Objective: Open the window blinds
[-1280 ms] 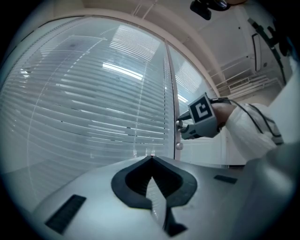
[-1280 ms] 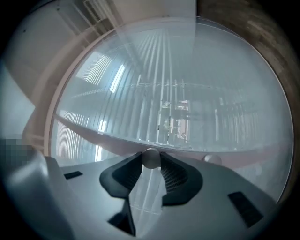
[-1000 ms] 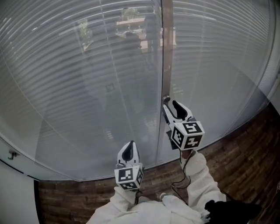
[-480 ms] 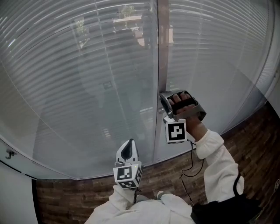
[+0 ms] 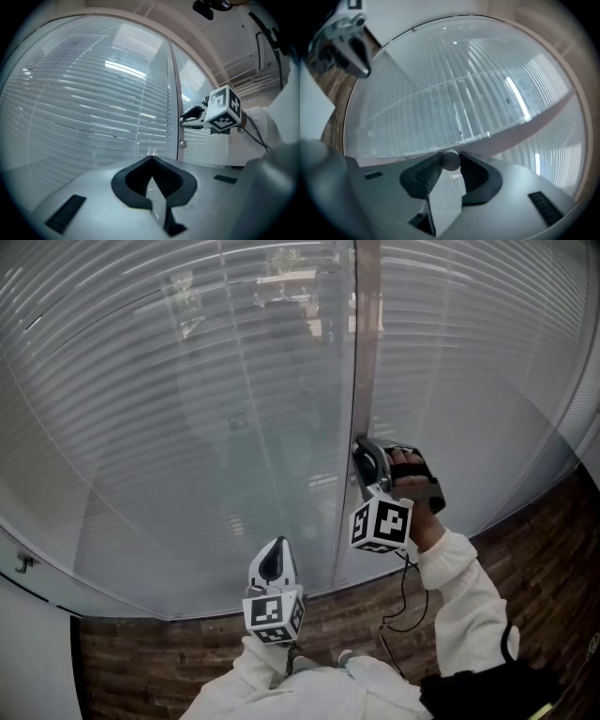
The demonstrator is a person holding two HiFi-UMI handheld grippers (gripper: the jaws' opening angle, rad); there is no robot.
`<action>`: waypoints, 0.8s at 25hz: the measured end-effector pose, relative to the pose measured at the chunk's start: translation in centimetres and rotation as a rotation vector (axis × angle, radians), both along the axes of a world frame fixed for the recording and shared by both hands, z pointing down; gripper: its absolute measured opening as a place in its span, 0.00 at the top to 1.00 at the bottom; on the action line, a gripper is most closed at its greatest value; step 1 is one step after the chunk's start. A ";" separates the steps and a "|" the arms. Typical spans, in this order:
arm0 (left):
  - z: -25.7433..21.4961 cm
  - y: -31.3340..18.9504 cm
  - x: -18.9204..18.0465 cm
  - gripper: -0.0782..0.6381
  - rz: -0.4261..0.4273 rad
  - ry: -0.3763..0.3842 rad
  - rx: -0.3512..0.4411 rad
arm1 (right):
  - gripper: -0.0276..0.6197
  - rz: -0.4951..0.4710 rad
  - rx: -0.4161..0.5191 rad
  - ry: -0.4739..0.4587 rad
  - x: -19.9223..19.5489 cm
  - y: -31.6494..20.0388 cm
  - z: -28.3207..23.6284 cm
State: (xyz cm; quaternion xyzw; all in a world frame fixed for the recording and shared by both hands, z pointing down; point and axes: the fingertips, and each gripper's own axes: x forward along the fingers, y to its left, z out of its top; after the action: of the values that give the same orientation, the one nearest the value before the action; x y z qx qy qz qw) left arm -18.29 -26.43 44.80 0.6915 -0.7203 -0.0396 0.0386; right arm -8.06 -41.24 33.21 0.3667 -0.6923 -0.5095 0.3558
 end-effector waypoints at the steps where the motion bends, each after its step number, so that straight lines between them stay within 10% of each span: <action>1: -0.1 -0.1 0.0 0.89 0.000 0.001 0.002 | 0.75 0.008 -0.043 -0.077 0.0 0.0 -0.1; 8: -0.5 -0.5 0.4 0.89 0.016 0.004 0.018 | 0.75 0.066 -0.369 -0.649 0.7 -0.3 -1.0; 20: -0.6 0.1 -0.7 0.89 0.004 0.010 0.023 | 0.75 0.052 -0.686 -1.327 1.7 -1.0 -0.9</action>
State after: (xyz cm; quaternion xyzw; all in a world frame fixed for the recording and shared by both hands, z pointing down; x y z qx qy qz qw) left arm -18.99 -26.30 44.23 0.6930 -0.7183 -0.0514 0.0345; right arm -6.35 -42.26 32.34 0.4816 -0.8729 0.0720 -0.0304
